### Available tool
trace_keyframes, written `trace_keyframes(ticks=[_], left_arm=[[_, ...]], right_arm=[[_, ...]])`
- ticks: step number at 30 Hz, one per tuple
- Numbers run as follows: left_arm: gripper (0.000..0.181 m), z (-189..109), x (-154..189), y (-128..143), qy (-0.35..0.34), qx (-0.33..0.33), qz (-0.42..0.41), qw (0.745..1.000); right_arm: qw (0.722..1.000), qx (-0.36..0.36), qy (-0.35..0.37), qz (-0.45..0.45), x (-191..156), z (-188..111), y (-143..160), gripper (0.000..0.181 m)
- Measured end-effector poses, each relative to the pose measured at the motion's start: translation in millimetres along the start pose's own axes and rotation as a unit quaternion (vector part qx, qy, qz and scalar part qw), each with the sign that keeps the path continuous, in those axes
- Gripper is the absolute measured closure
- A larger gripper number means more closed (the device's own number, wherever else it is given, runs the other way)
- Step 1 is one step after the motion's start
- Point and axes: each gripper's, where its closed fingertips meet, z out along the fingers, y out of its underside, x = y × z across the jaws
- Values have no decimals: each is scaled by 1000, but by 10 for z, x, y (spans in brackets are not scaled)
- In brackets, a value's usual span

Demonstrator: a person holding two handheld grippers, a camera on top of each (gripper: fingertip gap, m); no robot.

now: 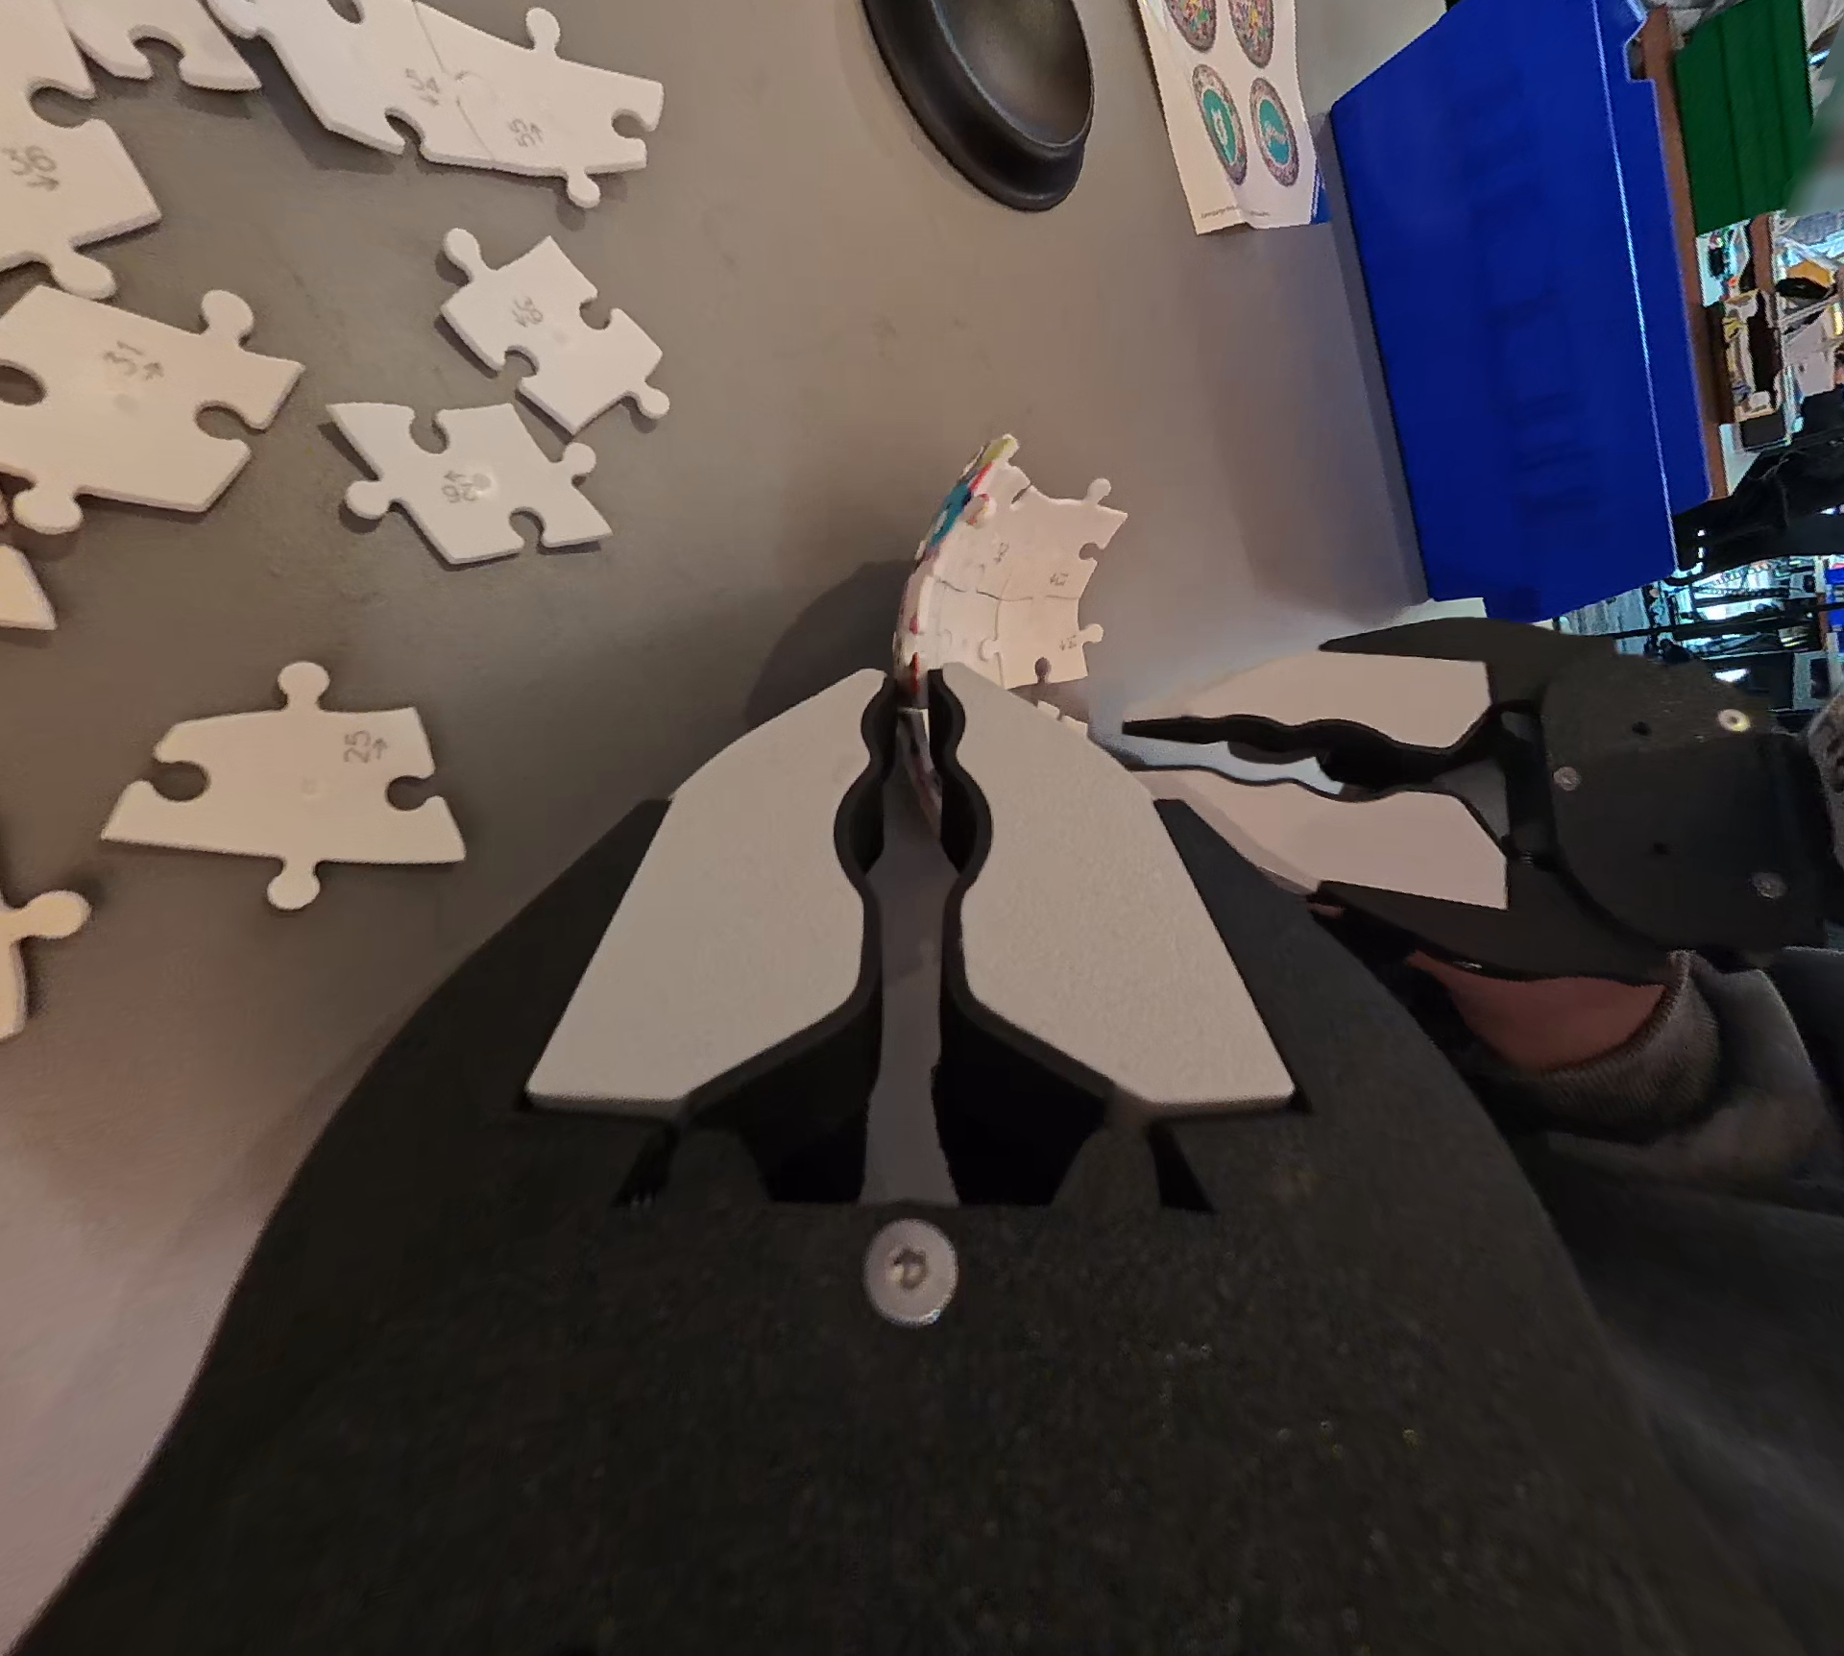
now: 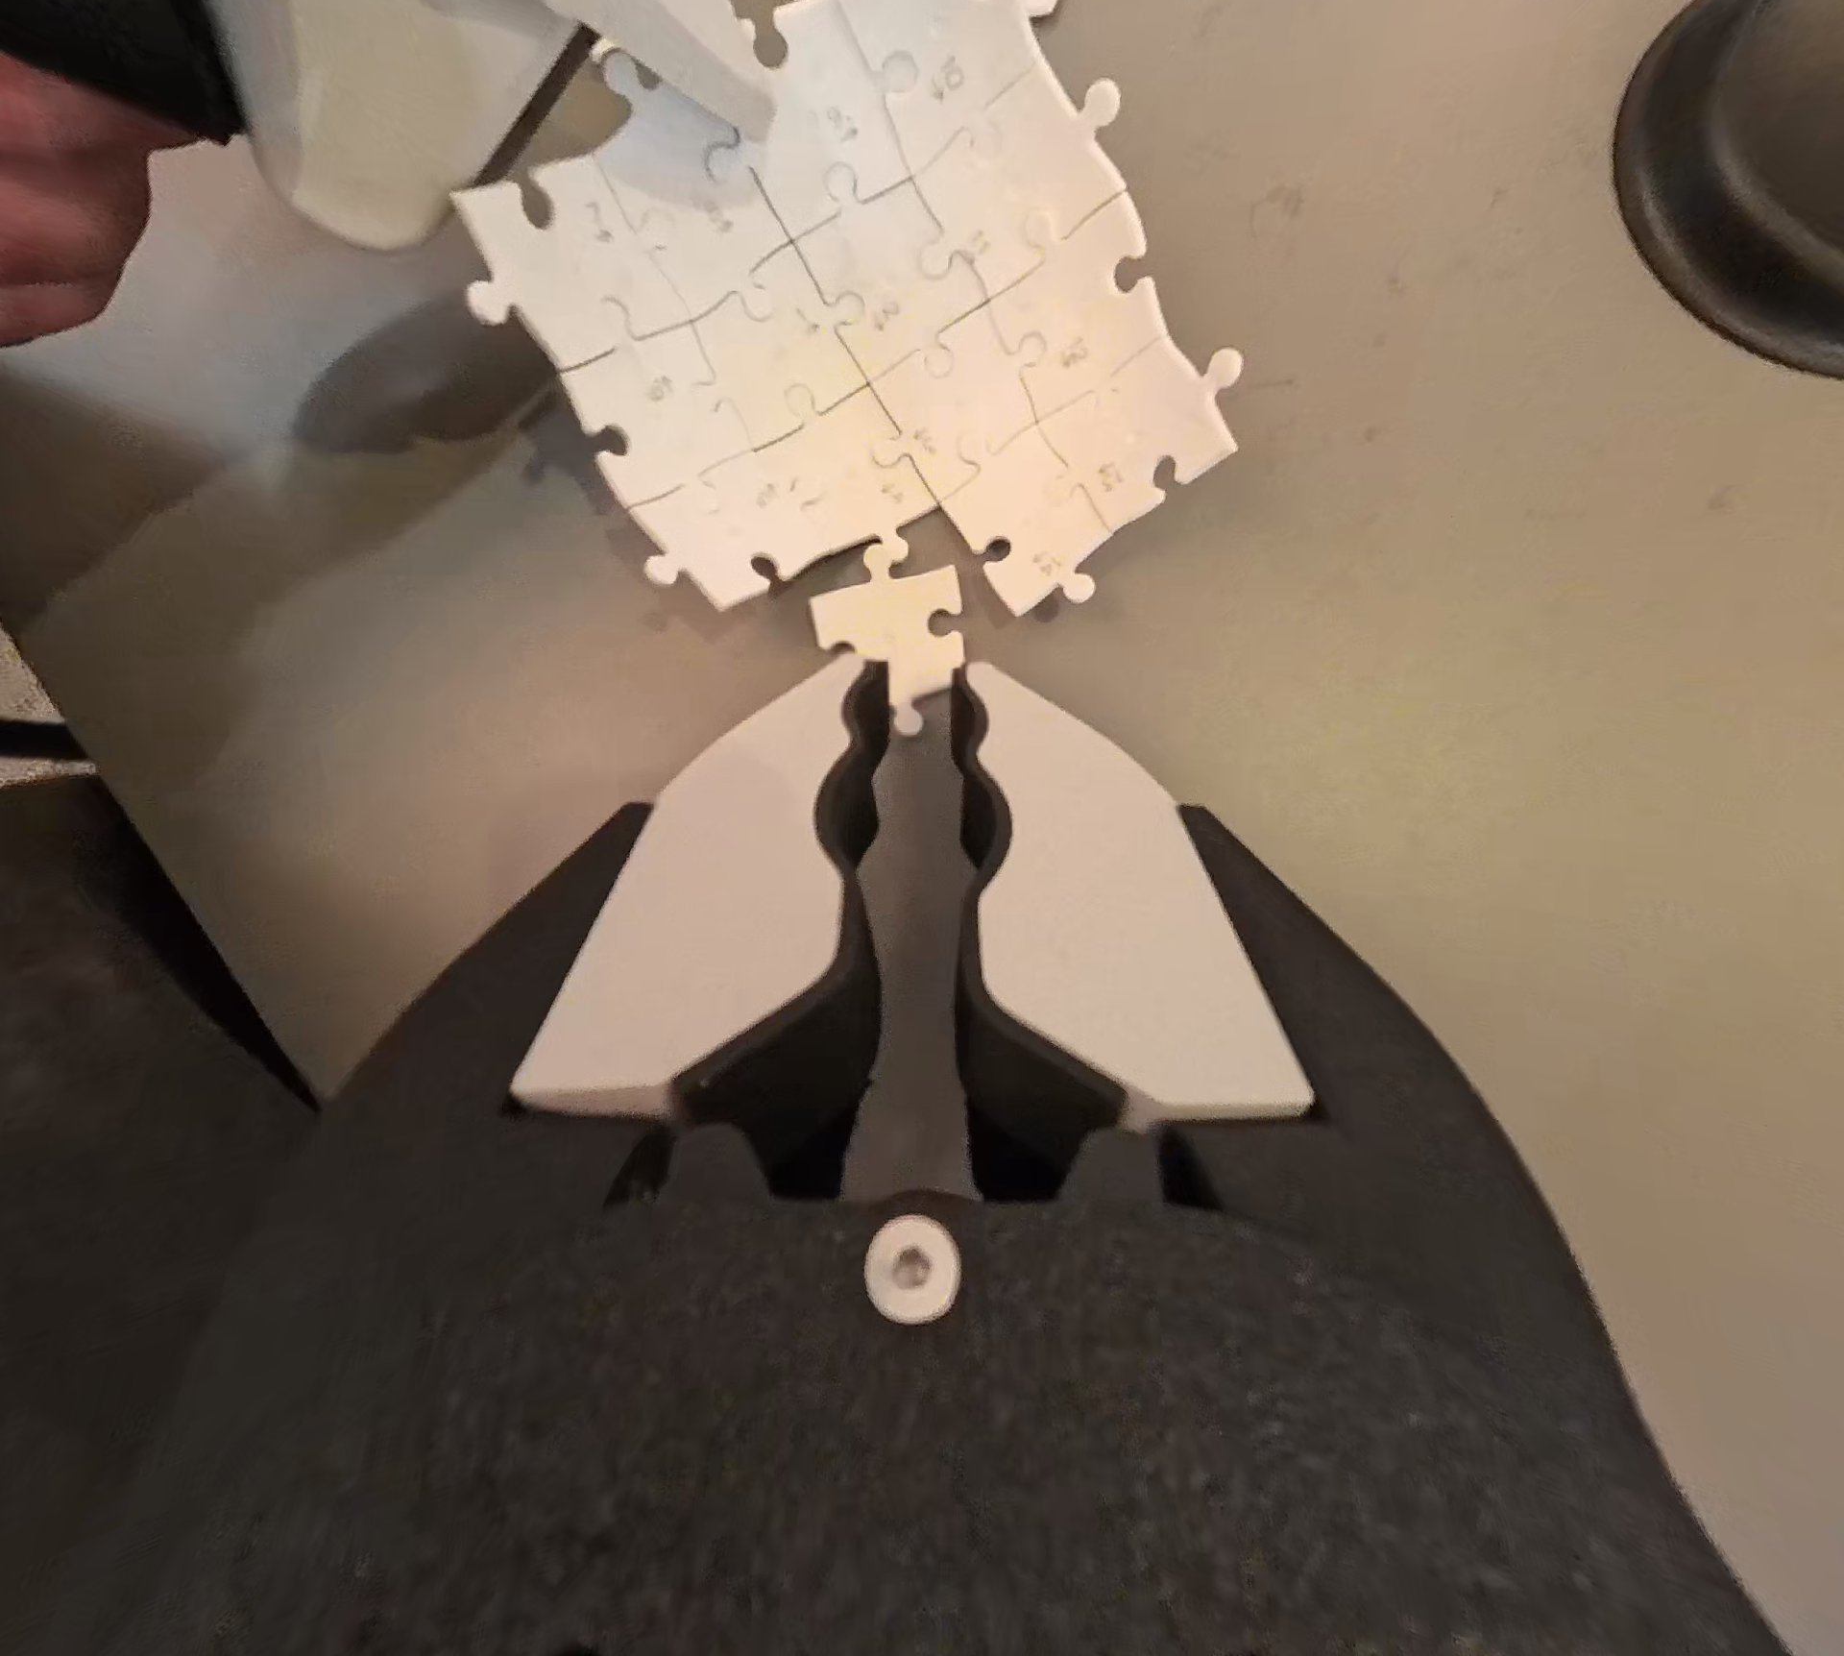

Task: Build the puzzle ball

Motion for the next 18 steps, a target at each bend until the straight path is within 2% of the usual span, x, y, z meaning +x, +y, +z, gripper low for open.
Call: trace_keyframes(ticks=[3, 5, 6, 10, 18], left_arm=[[176, -12, -13, -7, -1, 1, -1, 1000], [176, -27, -27, -15, -2, 3, -1, 1000], [176, -35, -35, -20, -4, 5, -1, 1000], [176, -54, -65, -25, -8, 6, -2, 1000], [177, -41, -83, -6, -9, -1, -2, 1000]], right_arm=[[993, 42, -49, -96, -74, -104, -102, 170], [977, 39, -105, -183, -132, -133, -58, 162], [973, 27, -98, -207, -43, -111, -19, 164], [970, -21, -120, -211, 99, -33, 132, 169], [968, -13, -138, -209, -71, 31, 155, 167]])
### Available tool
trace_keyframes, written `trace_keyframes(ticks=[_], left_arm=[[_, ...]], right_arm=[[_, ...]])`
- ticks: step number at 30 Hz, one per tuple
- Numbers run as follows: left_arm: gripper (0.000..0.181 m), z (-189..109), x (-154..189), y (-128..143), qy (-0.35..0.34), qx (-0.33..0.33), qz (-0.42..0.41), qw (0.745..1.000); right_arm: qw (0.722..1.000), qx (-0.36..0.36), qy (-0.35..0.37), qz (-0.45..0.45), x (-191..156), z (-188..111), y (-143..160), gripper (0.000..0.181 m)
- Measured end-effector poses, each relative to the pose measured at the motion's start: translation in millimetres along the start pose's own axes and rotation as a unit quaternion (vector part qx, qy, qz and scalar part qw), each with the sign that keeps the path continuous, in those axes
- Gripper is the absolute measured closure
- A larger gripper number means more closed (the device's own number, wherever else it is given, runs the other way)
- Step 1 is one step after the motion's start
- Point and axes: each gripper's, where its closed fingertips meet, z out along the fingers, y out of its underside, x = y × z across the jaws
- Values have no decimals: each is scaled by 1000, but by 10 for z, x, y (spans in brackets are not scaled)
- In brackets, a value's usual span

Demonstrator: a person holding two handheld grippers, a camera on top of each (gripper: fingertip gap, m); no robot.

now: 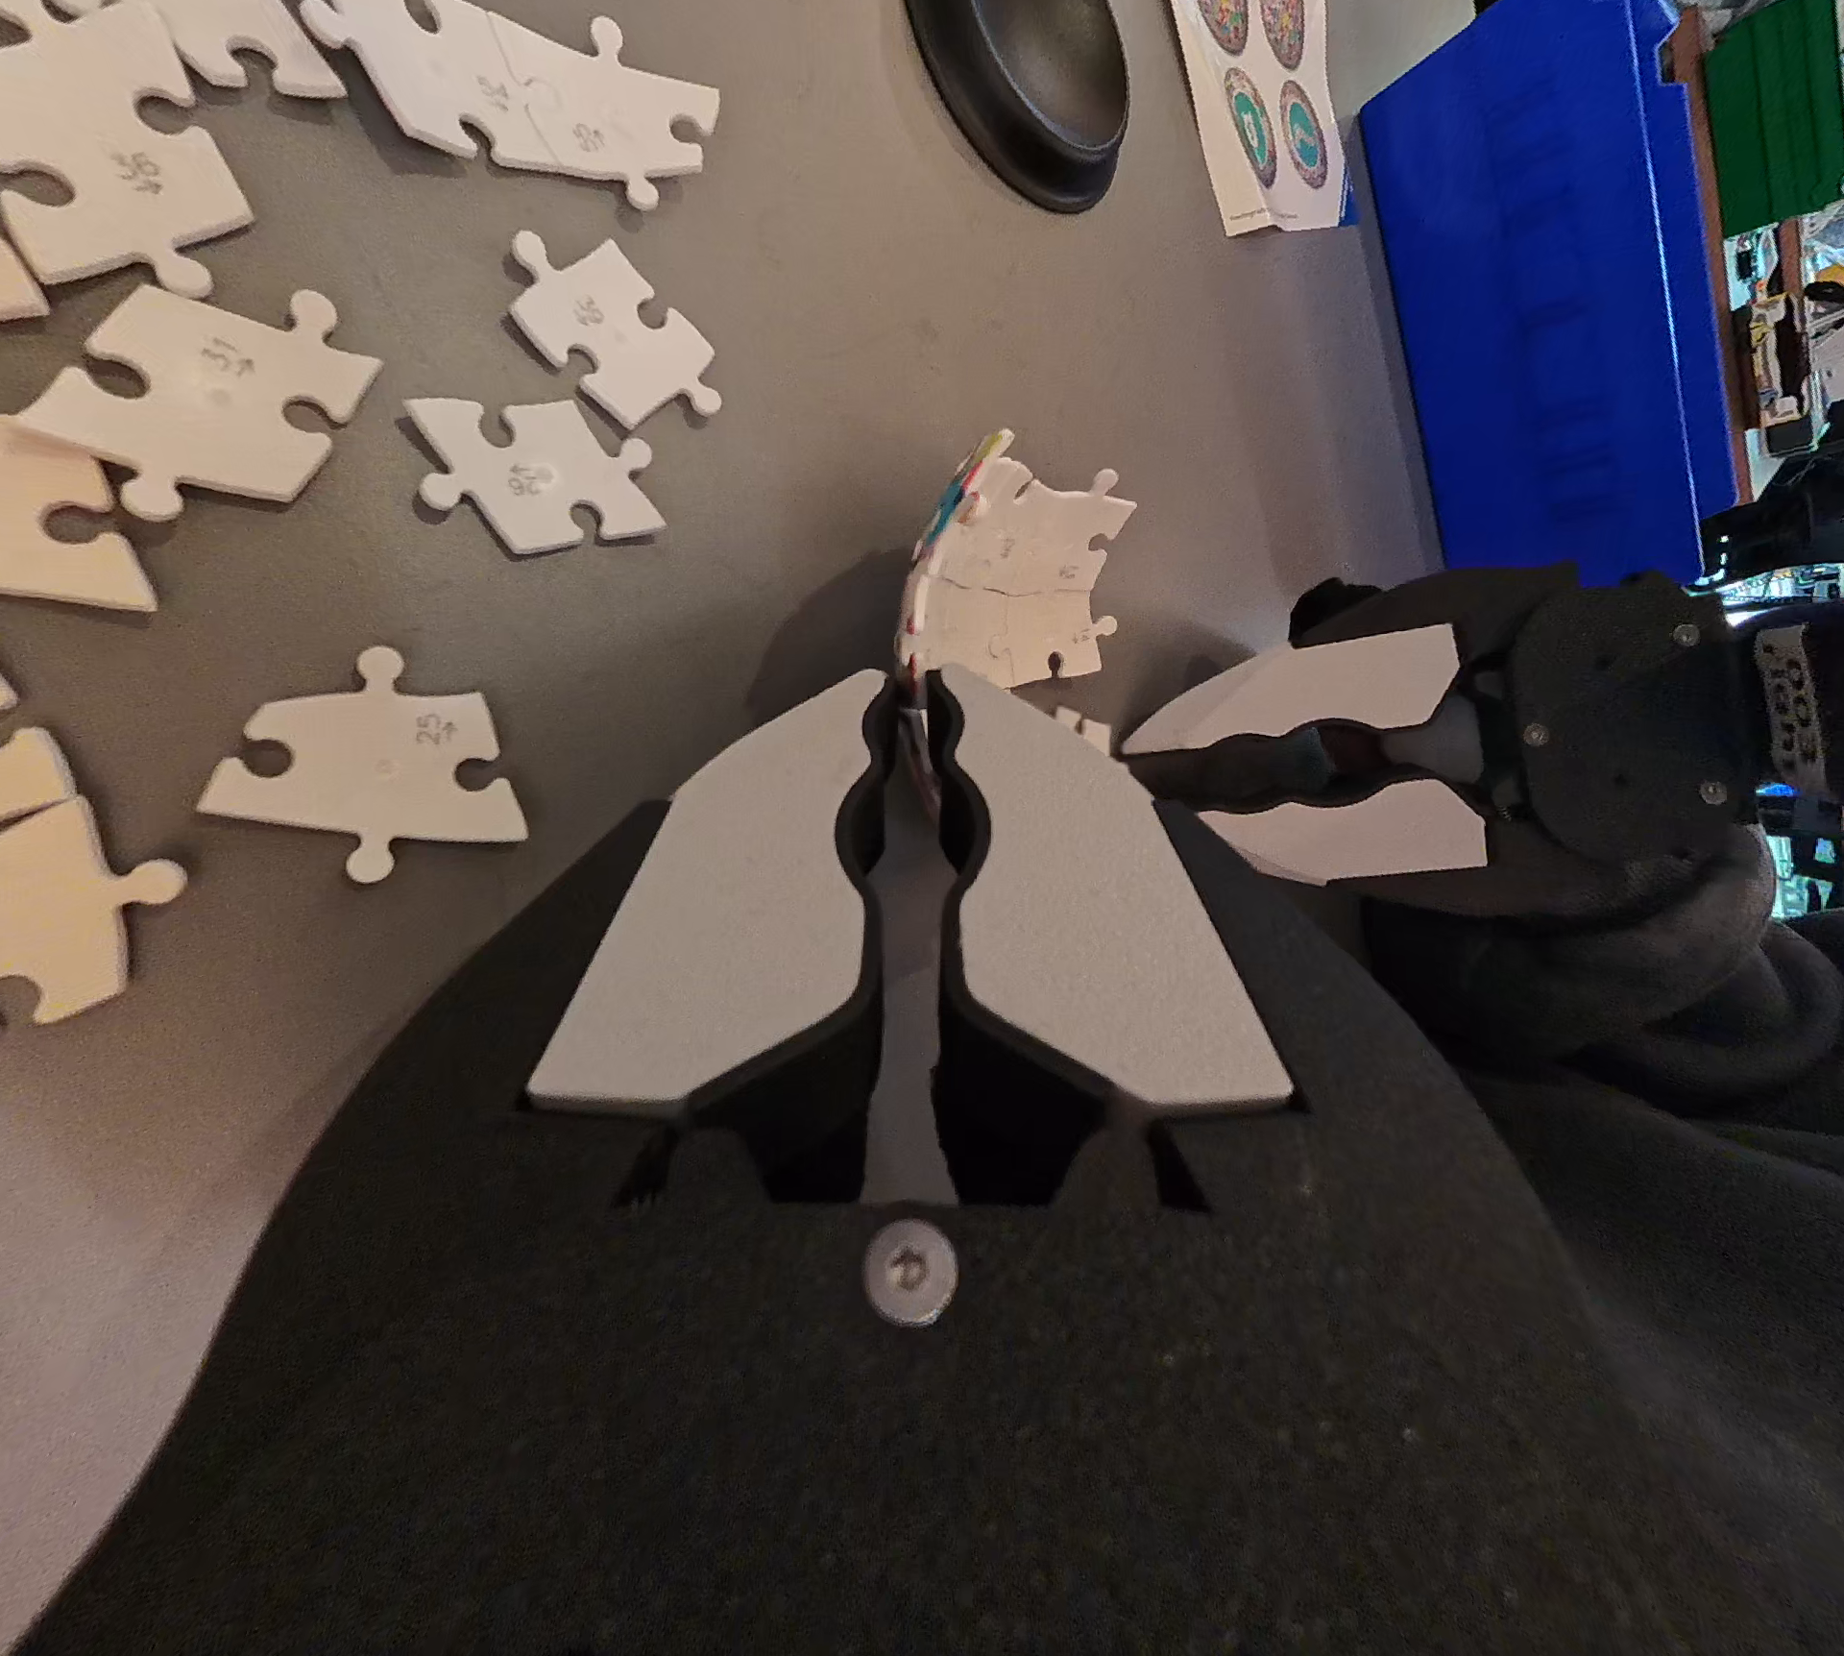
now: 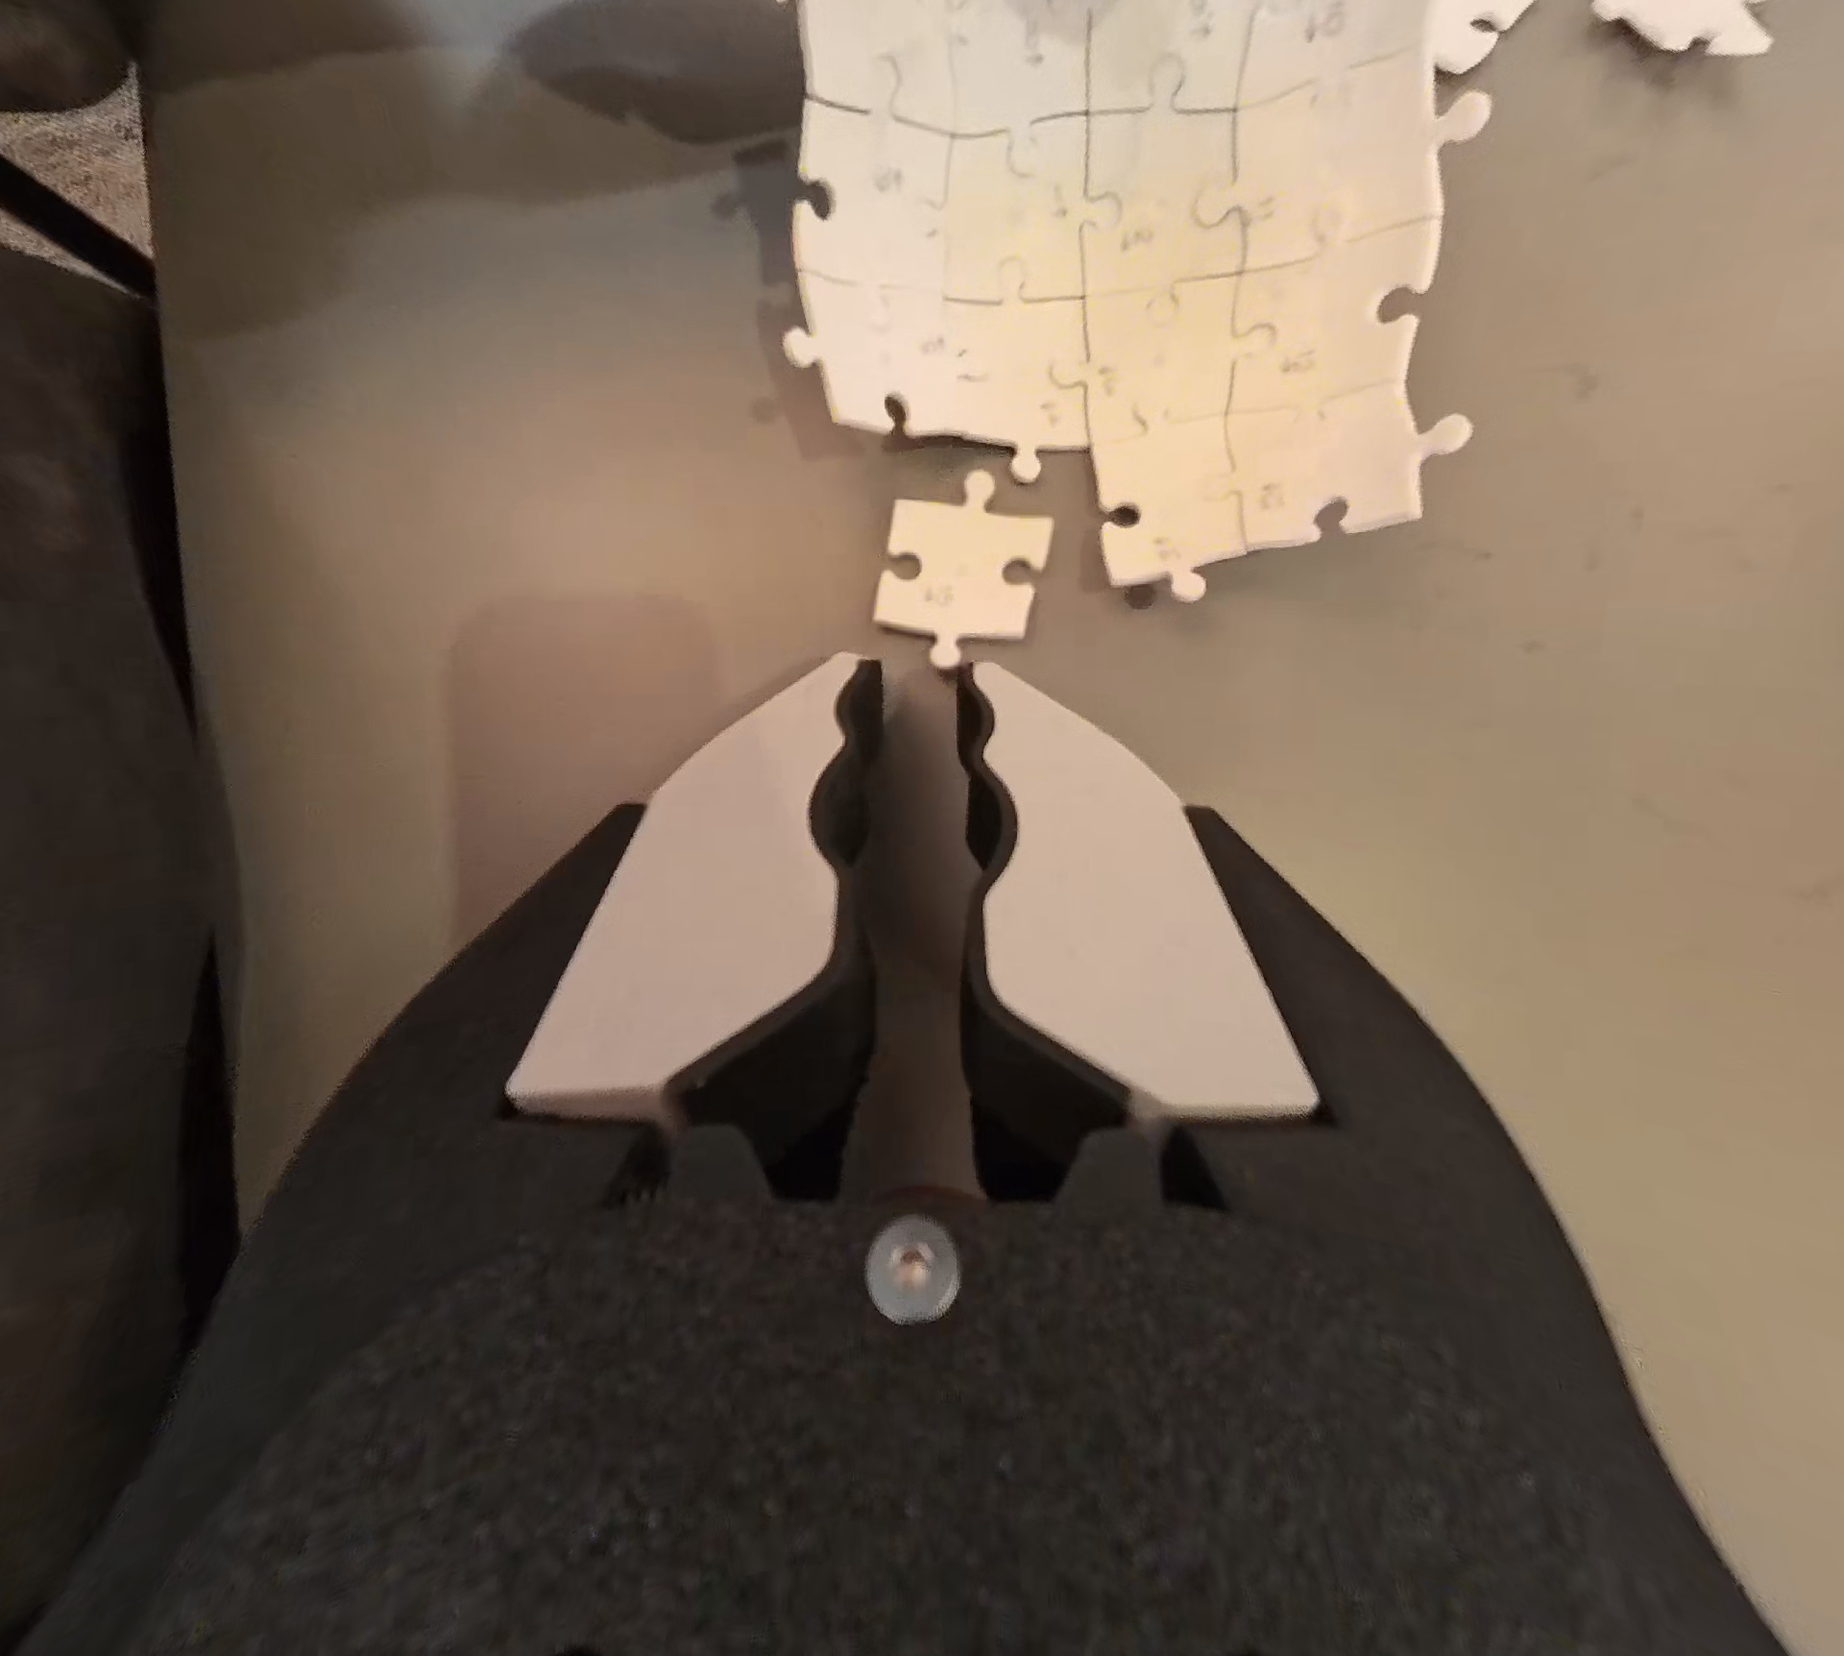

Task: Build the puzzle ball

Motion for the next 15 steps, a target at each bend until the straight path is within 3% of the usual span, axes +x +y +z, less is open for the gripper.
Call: trace_keyframes(ticks=[7, 12, 15], left_arm=[[177, -15, -14, 7, 0, -1, 0, 1000], [177, -25, -24, 7, -1, -1, 0, 1000], [177, -21, -21, 10, 0, -3, 1, 1000]], right_arm=[[1000, 7, 25, -9, 18, 8, -61, 168], [995, 17, 77, -67, 105, 5, -169, 160], [993, 8, 82, -86, 108, 17, -144, 166]])
